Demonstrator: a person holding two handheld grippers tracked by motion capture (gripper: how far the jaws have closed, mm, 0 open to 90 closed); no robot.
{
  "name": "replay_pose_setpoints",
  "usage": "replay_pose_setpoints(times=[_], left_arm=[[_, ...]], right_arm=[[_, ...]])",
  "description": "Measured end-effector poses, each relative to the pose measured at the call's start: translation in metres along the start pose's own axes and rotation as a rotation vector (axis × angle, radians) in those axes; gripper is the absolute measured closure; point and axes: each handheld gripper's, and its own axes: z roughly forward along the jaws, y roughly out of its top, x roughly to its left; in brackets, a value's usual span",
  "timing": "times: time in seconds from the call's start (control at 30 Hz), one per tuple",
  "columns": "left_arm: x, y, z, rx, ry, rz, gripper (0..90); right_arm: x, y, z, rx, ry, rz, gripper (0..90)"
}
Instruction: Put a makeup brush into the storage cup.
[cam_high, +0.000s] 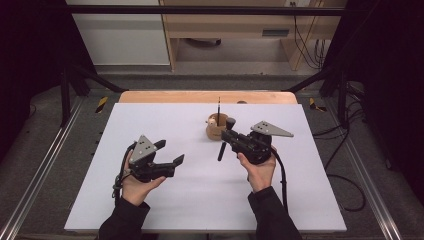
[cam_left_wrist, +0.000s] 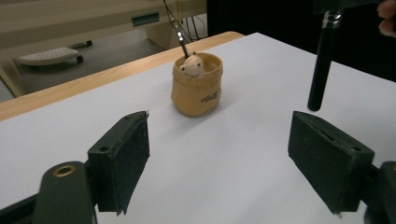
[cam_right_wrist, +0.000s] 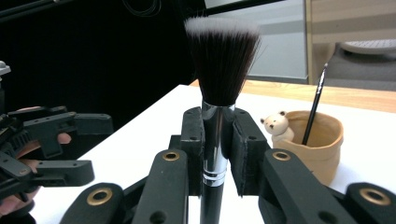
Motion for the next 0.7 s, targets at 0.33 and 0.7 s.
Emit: replay_pose_setpoints(times=[0.33,0.7], left_arm=[[0.019,-0.011,-0.014,-0.006,0.024,-0.022,14.4],[0.039,-0.029,-0.031,0.005,0.065,-0.029,10.8]], right_arm=[[-0.003,0.009,-0.001,-0.003,-0.039,-0.046,77.6],[-0.006,0.014,0.005,-0.005,-0.068,-0.078,77.6]])
